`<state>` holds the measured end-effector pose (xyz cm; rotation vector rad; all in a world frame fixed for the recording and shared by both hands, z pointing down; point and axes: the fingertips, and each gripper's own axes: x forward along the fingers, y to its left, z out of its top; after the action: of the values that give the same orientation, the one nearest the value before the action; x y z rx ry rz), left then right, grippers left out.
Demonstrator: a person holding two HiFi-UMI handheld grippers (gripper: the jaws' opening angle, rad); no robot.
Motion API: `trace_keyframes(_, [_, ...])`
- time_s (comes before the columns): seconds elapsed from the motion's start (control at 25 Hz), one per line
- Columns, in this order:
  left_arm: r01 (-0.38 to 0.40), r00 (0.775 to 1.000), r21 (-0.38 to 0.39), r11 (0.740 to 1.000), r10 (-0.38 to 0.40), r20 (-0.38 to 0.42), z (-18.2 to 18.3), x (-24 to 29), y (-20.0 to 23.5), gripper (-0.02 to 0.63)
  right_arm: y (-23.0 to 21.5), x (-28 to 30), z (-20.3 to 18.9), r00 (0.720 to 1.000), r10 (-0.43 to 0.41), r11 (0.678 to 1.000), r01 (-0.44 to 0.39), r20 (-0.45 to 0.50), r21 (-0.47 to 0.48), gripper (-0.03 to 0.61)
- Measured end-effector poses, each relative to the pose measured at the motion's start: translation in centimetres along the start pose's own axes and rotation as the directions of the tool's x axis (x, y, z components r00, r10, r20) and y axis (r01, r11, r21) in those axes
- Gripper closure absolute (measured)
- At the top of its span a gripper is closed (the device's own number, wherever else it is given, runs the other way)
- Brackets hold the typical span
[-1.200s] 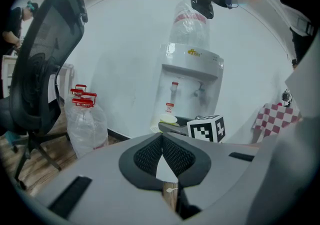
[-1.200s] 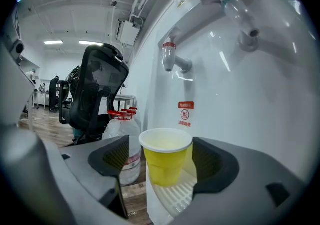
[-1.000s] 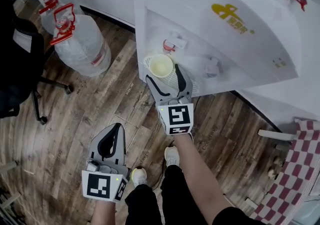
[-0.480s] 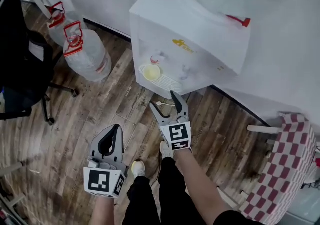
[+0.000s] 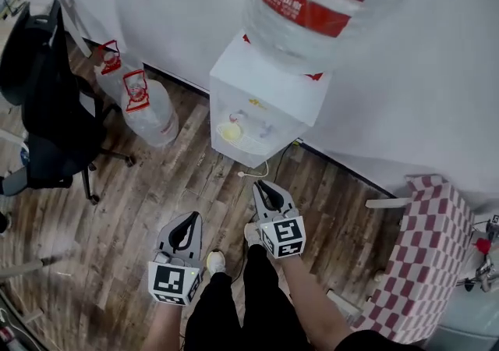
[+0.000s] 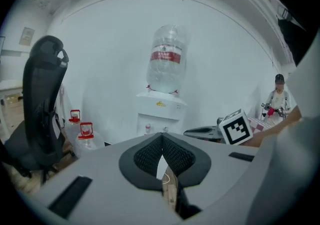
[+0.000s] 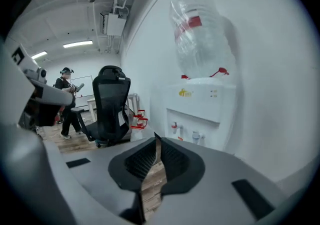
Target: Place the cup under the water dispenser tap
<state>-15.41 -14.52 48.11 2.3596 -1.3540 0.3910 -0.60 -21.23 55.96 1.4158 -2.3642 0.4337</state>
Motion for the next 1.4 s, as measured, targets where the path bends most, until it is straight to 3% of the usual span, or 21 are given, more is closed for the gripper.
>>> trace_keyframes(0.32, [0.084, 0.995, 0.056, 0.995, -0.087, 0.055, 5.4, -8.3, -3.7, 0.6, 5.2, -11.5, 7.5, 0.998, 0.04, 0.999, -0.039, 0.052, -0.01, 0.551])
trace_keyframes(0.64, [0.082, 0.995, 0.102, 0.991, -0.088, 0.051, 6.2, -12.3, -6.1, 0.6, 8.0, -22.4, 11.5, 0.987, 0.059, 0.994, -0.072, 0.151, 0.082, 0.555])
trace_keyframes(1.0, [0.059, 0.996, 0.095, 0.994, -0.065, 0.056, 6.1, -15.6, -12.3, 0.6, 7.6, -29.5, 12.4, 0.967, 0.107, 0.986, -0.134, 0.231, 0.102, 0.557])
trace_keyframes(1.2, [0.028, 0.995, 0.042, 0.999, -0.032, 0.096, 6.4, -17.4, -17.1, 0.6, 6.2, -34.1, 11.5, 0.957, 0.136, 0.982, -0.165, 0.258, 0.093, 0.557])
trace_keyframes(1.4, [-0.015, 0.995, 0.057, 0.998, 0.009, 0.103, 5.2, -20.2, -21.8, 0.6, 5.3, -38.6, 9.7, 0.951, 0.156, 0.981, -0.18, 0.268, 0.067, 0.557])
